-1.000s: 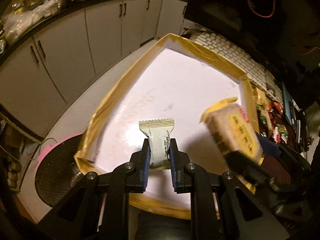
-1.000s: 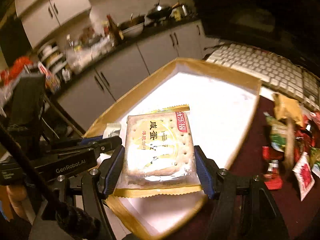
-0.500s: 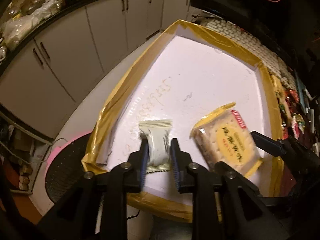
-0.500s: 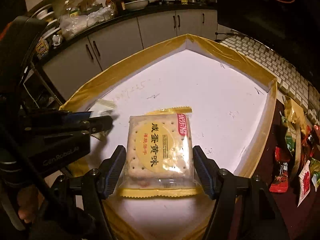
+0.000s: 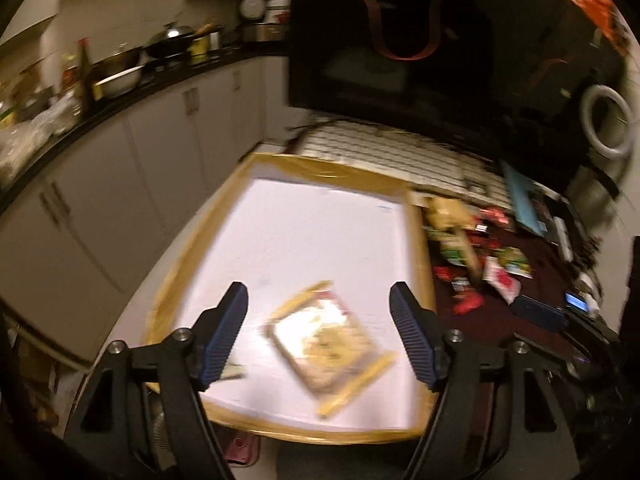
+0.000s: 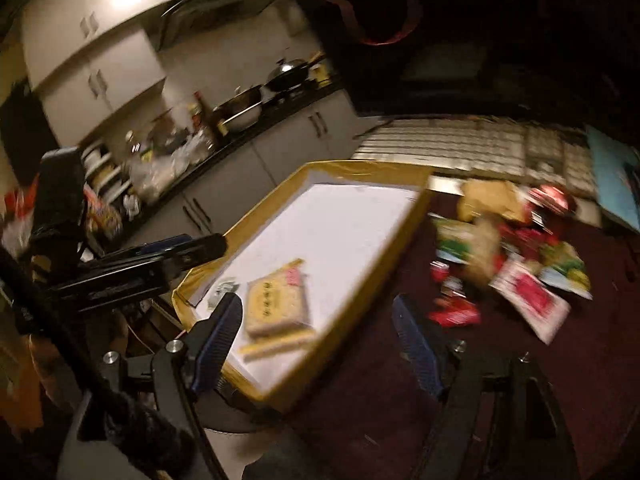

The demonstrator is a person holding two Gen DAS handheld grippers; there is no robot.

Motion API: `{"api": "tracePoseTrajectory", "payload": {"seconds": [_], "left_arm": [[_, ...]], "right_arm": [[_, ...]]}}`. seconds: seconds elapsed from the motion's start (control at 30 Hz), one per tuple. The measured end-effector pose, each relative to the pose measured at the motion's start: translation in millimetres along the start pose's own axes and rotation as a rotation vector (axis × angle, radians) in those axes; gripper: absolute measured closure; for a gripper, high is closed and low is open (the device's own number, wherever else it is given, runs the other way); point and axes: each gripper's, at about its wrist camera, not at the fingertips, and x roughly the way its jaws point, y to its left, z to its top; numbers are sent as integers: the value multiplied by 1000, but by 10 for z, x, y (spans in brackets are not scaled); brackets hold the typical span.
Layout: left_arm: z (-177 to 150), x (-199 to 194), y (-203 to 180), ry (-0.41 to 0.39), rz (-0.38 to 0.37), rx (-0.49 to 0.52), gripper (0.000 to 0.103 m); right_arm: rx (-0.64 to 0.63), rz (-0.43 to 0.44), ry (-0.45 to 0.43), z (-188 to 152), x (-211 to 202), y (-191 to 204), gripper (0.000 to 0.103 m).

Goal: Organize snacks
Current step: 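Grasp the white-and-red candy packet with the right gripper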

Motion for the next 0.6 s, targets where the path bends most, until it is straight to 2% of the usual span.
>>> {"api": "tracePoseTrajectory", "payload": {"seconds": [0.07,0.2,0.4,0.6], "left_arm": [[-7,22,-182,21,-65,13,28],[-70,141,-550,60,-94,67,28],[-154,313,-914,123,-90,143,28],[-166,387,-998,149,-87,154,28]], "right_arm": [[51,-13,-7,-22,-155,-221,25],[63,-88,-31,-89,-352,-418,27],[107,-159,-22,-208,-451,-778,33],[149,-139,20,-193,-344,-997,33]]}}
